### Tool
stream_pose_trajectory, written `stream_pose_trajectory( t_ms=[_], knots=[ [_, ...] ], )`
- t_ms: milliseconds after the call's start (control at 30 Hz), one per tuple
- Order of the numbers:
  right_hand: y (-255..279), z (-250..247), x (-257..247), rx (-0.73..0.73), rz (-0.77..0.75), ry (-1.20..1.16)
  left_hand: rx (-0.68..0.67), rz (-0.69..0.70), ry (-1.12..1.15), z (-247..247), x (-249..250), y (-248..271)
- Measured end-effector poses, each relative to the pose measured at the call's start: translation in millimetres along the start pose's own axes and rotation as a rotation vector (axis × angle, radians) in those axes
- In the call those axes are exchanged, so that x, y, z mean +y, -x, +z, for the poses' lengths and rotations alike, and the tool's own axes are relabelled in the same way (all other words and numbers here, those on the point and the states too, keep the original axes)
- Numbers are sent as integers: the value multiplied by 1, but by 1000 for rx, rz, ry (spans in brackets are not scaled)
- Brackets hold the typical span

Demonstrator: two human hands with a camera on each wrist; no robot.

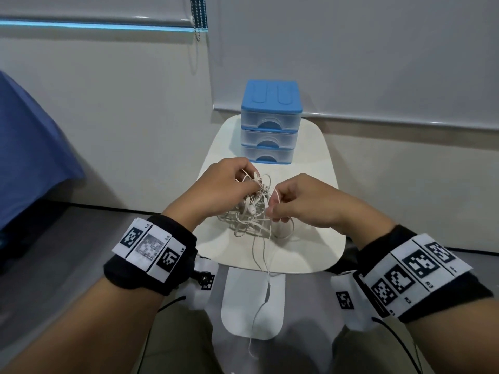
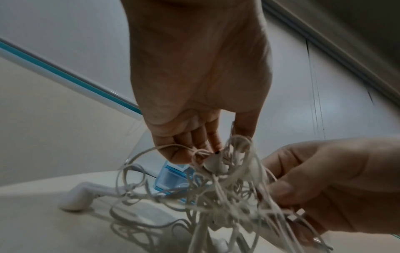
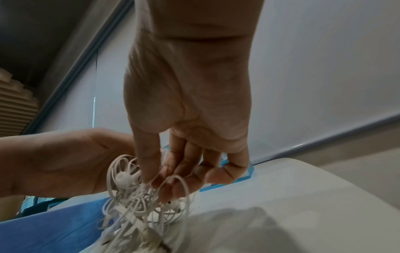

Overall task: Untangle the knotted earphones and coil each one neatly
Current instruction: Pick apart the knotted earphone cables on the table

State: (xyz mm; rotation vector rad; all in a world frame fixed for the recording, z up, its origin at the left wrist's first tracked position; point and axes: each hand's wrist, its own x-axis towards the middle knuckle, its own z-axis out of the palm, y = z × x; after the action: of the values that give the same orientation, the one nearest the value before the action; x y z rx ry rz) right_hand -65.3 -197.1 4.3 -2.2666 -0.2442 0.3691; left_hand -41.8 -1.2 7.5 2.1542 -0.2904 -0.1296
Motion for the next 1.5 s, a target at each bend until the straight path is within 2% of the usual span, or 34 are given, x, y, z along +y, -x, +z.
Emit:
stream_pose_trajectory(
  t_ms=[100, 167, 300, 400, 600, 733, 833, 967, 1133, 1333, 1400, 1500],
  knots=[
    [-3, 5, 2, 97, 15, 78, -37, 2, 42, -1, 0, 0],
    [-4, 6, 3, 143, 39, 41, -71, -28, 122, -4, -3, 0],
    [-4, 6, 6, 136, 41, 2, -81, -114, 207, -7, -9, -3],
    [-4, 5, 12, 154, 28, -40, -99, -107, 105, -5, -14, -3],
    [0, -3, 13, 204, 18, -30, -220, -30, -128, -2, -8, -3],
    [-3, -8, 2, 347, -121, -91, -261, 18, -267, 0, -1, -9],
    [-5, -8, -6, 313, -197, -111, -233, 62, -325, -1, 4, -11],
    [-10, -3, -1, 231, -171, 1, -116, 140, -402, -1, 6, -10],
    [-7, -3, 2, 166, -157, -32, 30, 135, -258, 3, 3, -8],
    [-6, -2, 0, 155, -171, -18, 72, 205, -122, 10, 7, -4],
    [-6, -3, -3, 217, -178, -34, 58, 198, -84, 11, 8, -2],
    [-6, -8, -12, 390, -195, -123, -62, 109, 16, 9, 8, -1]
  ],
)
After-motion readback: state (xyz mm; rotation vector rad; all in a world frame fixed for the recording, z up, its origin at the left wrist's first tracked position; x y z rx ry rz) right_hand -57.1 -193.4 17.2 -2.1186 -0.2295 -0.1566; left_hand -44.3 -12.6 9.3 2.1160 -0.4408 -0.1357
